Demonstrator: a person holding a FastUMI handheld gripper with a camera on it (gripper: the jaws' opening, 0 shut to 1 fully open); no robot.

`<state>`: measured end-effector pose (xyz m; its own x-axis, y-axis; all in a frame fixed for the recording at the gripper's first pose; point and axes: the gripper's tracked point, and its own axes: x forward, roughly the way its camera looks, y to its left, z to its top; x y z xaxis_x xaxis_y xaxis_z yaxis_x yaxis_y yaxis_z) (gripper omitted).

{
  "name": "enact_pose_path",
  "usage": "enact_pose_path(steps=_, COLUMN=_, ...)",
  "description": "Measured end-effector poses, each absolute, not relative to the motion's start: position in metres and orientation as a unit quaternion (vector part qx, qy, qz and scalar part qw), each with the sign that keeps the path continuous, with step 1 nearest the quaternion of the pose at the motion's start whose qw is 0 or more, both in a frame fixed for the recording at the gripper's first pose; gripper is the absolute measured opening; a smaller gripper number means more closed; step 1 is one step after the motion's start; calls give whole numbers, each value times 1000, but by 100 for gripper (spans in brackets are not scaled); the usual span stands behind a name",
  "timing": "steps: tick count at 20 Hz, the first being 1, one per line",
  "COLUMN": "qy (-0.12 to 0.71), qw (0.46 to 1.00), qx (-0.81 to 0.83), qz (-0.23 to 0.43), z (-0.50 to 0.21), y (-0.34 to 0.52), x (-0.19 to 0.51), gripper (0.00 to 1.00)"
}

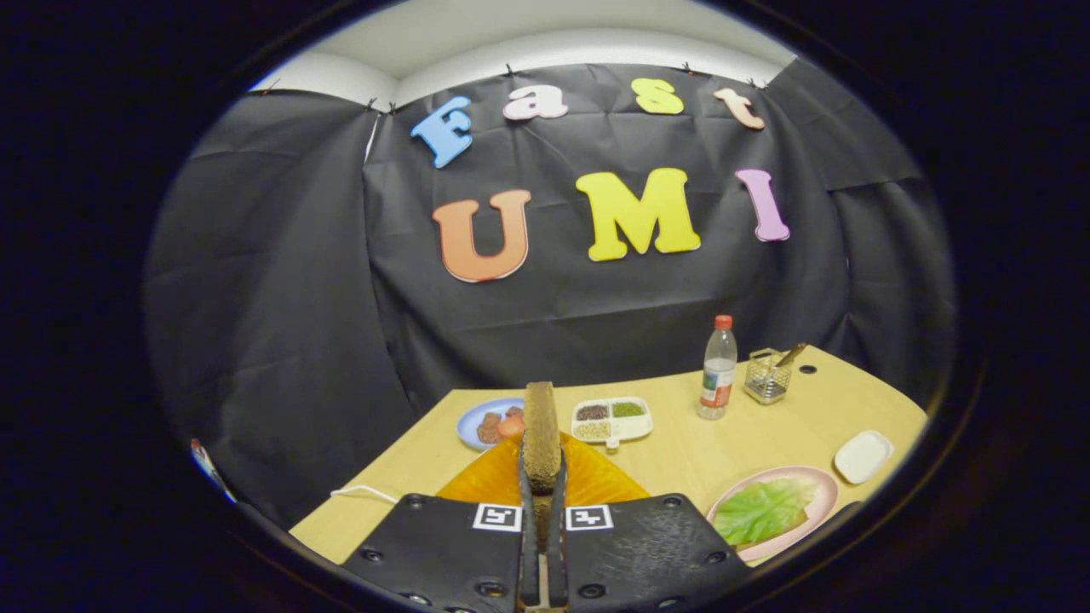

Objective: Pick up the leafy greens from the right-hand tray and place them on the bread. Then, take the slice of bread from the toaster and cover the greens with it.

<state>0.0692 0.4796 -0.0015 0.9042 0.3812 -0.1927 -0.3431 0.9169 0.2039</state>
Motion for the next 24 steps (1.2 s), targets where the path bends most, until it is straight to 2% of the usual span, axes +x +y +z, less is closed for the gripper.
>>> enact_pose_path(steps=3, qy=92, qw=976, qx=89, qz=178, z=21, y=453, x=67, gripper=4)
enact_pose_path(steps=7, qy=79, qw=983, qx=83, qz=142, z=16, y=397, x=72, gripper=4)
enact_pose_path(steps=9, qy=82, qw=989, qx=62, qz=110, z=-3, y=361, x=82, gripper=4)
enact_pose_path(steps=17, qy=132, qw=986, qx=82, qz=56, z=-90, y=289, x=101, gripper=4)
enact_pose_path(steps=21, qy=177, qw=976, qx=112, qz=61, z=-138, y=290, x=105, gripper=4)
enact_pose_path(steps=24, qy=185, qw=968, qx=159, qz=67, z=-147, y=288, x=107, gripper=4)
